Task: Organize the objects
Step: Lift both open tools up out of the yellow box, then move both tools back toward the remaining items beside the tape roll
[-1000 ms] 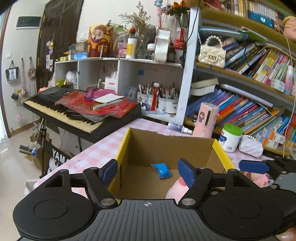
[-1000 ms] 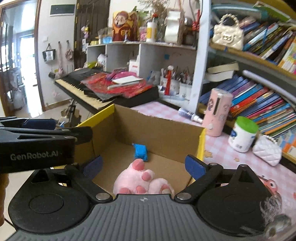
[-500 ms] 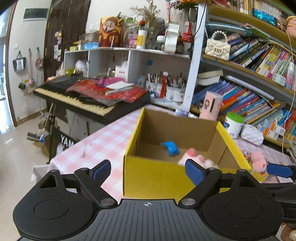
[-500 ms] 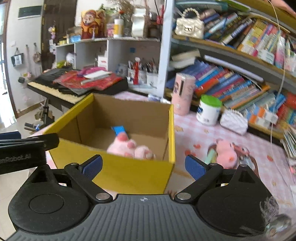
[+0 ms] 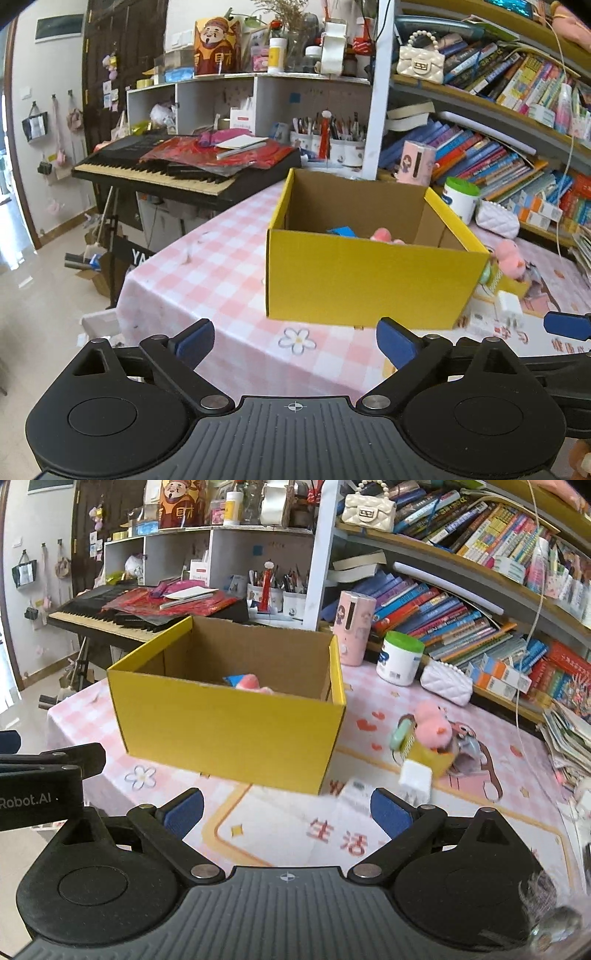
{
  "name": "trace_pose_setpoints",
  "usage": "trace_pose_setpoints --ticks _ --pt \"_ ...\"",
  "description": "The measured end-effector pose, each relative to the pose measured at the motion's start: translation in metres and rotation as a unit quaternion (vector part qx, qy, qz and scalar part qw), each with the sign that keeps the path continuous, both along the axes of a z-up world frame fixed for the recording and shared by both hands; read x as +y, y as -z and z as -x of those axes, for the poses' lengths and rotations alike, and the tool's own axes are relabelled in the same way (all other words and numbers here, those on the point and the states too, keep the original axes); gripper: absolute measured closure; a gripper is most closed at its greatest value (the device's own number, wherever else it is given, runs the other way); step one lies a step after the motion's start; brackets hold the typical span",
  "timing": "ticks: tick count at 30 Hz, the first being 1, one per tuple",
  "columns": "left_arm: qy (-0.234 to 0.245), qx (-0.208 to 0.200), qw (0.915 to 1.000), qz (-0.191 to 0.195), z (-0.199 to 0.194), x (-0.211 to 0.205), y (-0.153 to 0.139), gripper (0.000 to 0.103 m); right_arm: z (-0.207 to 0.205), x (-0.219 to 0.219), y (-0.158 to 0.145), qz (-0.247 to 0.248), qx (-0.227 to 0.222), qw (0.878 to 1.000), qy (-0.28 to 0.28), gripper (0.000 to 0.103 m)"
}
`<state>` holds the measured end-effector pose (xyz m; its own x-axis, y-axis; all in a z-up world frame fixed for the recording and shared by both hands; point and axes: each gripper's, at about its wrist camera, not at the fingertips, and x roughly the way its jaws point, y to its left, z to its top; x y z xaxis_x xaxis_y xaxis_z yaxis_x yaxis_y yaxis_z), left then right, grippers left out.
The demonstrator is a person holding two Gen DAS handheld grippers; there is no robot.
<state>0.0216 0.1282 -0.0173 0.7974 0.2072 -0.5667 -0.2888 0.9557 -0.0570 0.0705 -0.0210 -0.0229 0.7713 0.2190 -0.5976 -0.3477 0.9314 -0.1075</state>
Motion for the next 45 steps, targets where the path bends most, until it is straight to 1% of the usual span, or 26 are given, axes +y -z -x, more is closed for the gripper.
trace_pose_setpoints --ticks 10,20,35,45 --pt "0.005 0.007 1.0000 0.000 0.031 -0.005 0.001 0.005 0.035 -0.011 0.004 -0.008 0.011 1.000 0.017 0.004" --pt "0.034 0.014 0.9993 -0.001 0.048 -0.018 0.004 0.004 0.062 -0.027 0.010 -0.011 0.020 0.999 0.039 0.003" --pt "0.085 0.029 0.9959 0.014 0.050 -0.041 0.011 0.003 0.084 -0.056 0.016 -0.009 0.029 0.995 0.096 0.003" --pt "0.114 0.025 0.9930 0.016 0.041 -0.054 0.010 0.002 0.081 -0.072 0.017 -0.006 0.031 0.991 0.131 0.003"
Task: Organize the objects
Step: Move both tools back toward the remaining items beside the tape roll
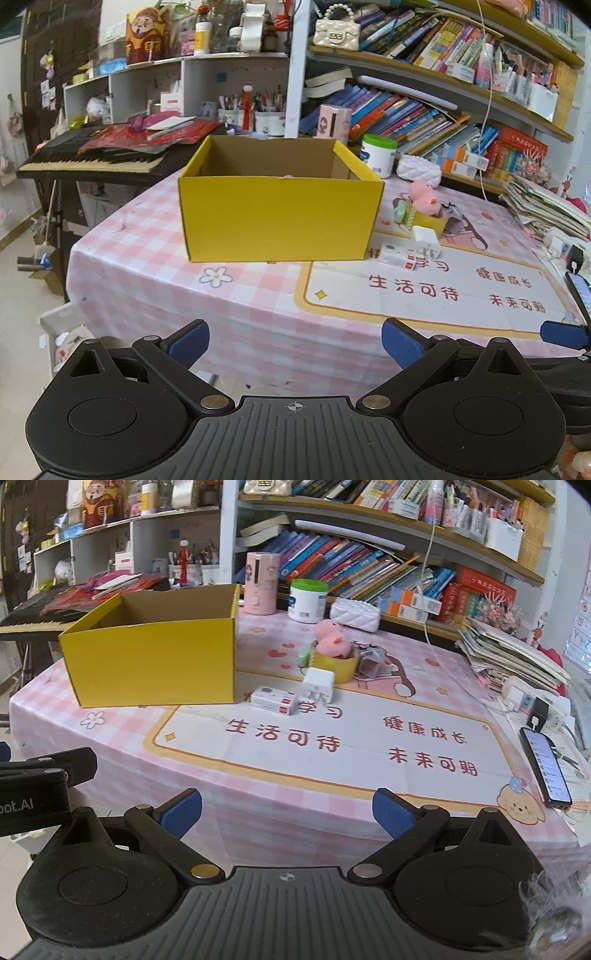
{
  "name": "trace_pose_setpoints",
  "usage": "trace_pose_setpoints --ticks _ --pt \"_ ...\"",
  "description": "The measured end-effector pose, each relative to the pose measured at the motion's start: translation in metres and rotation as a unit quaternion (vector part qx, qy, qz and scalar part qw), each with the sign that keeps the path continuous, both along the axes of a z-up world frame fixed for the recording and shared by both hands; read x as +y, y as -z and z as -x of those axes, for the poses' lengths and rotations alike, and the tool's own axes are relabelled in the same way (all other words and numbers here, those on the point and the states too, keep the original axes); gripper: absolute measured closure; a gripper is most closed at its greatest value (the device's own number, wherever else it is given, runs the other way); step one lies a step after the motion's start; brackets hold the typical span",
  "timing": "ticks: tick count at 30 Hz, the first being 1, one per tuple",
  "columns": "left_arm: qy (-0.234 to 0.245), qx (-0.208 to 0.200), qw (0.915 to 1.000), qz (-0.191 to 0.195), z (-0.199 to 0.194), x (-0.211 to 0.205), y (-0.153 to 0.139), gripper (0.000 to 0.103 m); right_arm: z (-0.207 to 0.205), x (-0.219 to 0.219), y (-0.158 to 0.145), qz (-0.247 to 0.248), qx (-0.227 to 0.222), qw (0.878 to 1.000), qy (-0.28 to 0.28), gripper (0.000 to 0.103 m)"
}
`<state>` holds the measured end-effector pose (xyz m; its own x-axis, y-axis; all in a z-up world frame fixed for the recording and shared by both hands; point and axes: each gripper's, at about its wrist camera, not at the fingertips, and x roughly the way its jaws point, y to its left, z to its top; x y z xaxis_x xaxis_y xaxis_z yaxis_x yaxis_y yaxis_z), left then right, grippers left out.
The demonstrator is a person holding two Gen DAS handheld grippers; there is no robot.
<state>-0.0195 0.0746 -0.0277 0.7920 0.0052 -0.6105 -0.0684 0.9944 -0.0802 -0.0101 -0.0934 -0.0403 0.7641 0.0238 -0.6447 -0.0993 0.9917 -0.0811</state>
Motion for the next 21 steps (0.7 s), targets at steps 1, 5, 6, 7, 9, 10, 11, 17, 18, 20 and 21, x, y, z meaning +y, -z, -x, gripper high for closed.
trace_pose_setpoints --ticks 1,5,6,7,9,10,11,17,18,20,21 --pt "0.003 -0.001 1.0000 -0.001 -0.002 -0.002 0.000 0.002 -0.001 -0.002 0.000 0.001 0.000 1.000 0.003 0.003" --pt "0.015 -0.003 0.9999 -0.003 -0.010 -0.011 0.000 0.002 -0.005 -0.011 0.000 0.000 -0.001 1.000 0.015 0.003" --pt "0.018 -0.003 0.9998 -0.004 -0.012 -0.013 0.000 0.001 -0.006 -0.013 0.001 0.000 -0.001 1.000 0.018 0.003" --pt "0.020 -0.003 0.9998 -0.004 -0.014 -0.015 0.001 0.002 -0.008 -0.016 0.001 0.000 -0.001 1.000 0.021 0.003" --pt "0.024 -0.002 0.9997 -0.001 -0.019 -0.019 0.000 0.002 -0.012 -0.021 0.001 -0.001 0.000 1.000 0.026 0.003" --pt "0.026 -0.002 0.9997 0.000 -0.022 -0.021 0.000 0.002 -0.014 -0.023 0.001 -0.002 0.000 1.000 0.029 0.003" --pt "0.028 -0.003 0.9996 0.000 -0.024 -0.023 0.000 0.002 -0.016 -0.026 0.001 -0.002 0.000 1.000 0.031 0.003" --pt "0.041 0.003 0.9991 -0.006 -0.047 -0.040 0.001 0.002 -0.036 -0.045 0.000 -0.004 -0.001 0.999 0.046 0.003" --pt "0.045 0.006 0.9989 -0.009 -0.050 -0.044 0.001 0.002 -0.040 -0.050 -0.001 -0.008 -0.001 0.999 0.049 0.003" --pt "0.051 0.005 0.9986 -0.010 -0.057 -0.053 0.001 0.002 -0.048 -0.058 -0.003 -0.010 -0.002 0.998 0.054 0.003" --pt "0.054 0.003 0.9985 -0.010 -0.060 -0.057 0.000 0.002 -0.051 -0.061 -0.003 -0.009 -0.002 0.998 0.056 0.003"
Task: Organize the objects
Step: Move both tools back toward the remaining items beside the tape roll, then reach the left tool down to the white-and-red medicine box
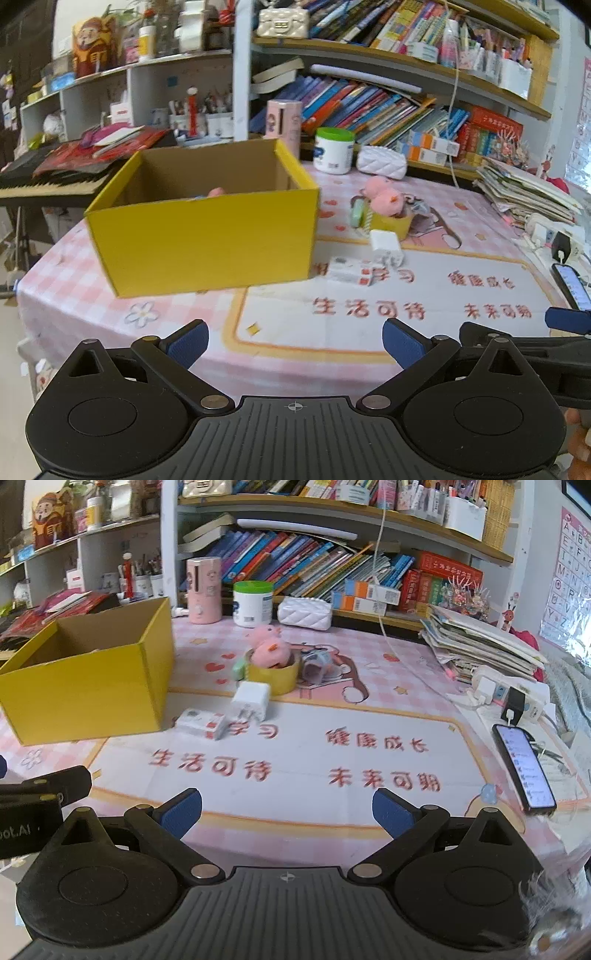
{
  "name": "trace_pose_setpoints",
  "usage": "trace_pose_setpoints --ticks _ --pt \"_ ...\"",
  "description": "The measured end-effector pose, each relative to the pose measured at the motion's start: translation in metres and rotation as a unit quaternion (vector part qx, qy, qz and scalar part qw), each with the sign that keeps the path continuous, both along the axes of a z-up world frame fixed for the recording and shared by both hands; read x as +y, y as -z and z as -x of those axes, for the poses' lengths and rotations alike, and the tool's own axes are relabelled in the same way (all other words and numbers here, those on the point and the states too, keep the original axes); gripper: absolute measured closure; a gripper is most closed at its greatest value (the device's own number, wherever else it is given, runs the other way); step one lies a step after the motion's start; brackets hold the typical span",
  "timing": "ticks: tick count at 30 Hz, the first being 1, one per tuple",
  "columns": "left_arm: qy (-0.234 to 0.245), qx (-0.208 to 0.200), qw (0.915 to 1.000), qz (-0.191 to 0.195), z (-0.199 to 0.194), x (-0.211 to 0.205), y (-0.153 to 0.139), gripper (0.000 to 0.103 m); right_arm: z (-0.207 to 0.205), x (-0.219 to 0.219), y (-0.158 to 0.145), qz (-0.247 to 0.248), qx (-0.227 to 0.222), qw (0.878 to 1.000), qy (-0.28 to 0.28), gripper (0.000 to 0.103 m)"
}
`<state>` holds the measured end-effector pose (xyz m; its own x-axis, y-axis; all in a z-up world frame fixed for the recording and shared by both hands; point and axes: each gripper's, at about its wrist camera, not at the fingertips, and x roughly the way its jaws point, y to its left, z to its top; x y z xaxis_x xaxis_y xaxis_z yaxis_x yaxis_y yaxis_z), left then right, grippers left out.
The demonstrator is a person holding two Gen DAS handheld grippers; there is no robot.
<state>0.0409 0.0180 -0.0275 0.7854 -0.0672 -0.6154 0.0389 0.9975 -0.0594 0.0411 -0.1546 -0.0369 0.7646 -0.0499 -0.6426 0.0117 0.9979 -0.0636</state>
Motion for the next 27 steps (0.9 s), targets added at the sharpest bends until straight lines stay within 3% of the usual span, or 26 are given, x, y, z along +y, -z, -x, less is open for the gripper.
trace_pose_setpoints --ticks 27 --pt "-0.048 0.000 0.9988 0.010 -0.090 -0.077 0.003 0.003 -0.109 -0.077 -0.002 0.012 0.004 0.999 -0.047 0.004"
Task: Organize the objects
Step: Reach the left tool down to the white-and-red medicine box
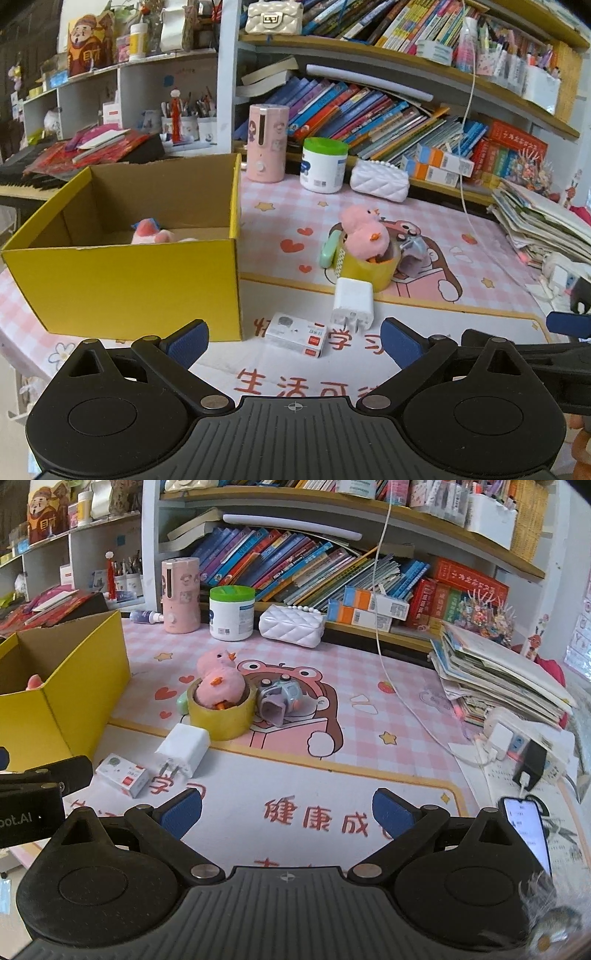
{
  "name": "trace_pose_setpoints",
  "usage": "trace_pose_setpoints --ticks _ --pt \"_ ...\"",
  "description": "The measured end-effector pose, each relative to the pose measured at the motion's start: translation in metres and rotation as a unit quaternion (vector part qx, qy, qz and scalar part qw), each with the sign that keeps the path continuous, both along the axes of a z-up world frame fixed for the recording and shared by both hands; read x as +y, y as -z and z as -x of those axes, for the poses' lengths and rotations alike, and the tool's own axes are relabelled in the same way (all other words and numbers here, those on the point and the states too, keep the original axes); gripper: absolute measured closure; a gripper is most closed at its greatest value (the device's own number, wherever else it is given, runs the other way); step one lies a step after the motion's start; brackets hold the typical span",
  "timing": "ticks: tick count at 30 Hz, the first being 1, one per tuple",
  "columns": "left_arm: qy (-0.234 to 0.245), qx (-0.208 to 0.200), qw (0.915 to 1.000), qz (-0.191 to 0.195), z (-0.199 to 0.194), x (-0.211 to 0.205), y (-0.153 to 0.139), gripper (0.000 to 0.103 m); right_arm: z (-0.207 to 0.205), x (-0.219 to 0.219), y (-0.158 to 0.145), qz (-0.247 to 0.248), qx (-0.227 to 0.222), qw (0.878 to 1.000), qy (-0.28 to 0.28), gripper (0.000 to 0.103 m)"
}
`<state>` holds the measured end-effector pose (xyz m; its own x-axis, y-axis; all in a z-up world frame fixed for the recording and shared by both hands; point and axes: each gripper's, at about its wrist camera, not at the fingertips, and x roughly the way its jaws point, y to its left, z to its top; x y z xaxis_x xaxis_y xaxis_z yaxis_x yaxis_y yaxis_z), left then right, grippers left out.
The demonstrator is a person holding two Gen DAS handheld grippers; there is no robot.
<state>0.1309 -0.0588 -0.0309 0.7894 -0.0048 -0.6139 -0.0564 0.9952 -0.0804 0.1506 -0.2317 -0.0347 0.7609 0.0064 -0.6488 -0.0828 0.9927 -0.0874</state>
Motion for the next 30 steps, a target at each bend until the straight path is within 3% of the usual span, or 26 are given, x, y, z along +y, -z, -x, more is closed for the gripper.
trace_pose_setpoints --ticks 5,9,19,22,30 --pt "-0.006 0.006 0.9999 -0.009 -0.012 -0.013 0.003 0.008 -0.015 -0.013 0.000 -0.009 -0.005 1.000 -0.004 0.006" --pt "-0.013 0.019 0.9995 -0.021 -0.023 -0.022 0.009 0.011 -0.026 -0.023 0.001 -0.022 -0.009 1.000 -0.012 0.017" --pt "-0.038 0.061 0.9956 -0.059 -0.059 -0.041 0.040 0.036 -0.051 -0.039 0.008 -0.034 -0.001 0.999 -0.035 0.018" --pt "-0.055 0.074 0.9933 -0.070 -0.072 -0.041 0.050 0.037 -0.054 -0.042 0.009 -0.034 -0.002 0.998 -0.043 0.018" --pt "-0.083 0.108 0.9892 -0.054 -0.085 -0.031 0.069 0.036 -0.061 -0.049 0.011 -0.037 0.002 0.998 -0.056 0.018"
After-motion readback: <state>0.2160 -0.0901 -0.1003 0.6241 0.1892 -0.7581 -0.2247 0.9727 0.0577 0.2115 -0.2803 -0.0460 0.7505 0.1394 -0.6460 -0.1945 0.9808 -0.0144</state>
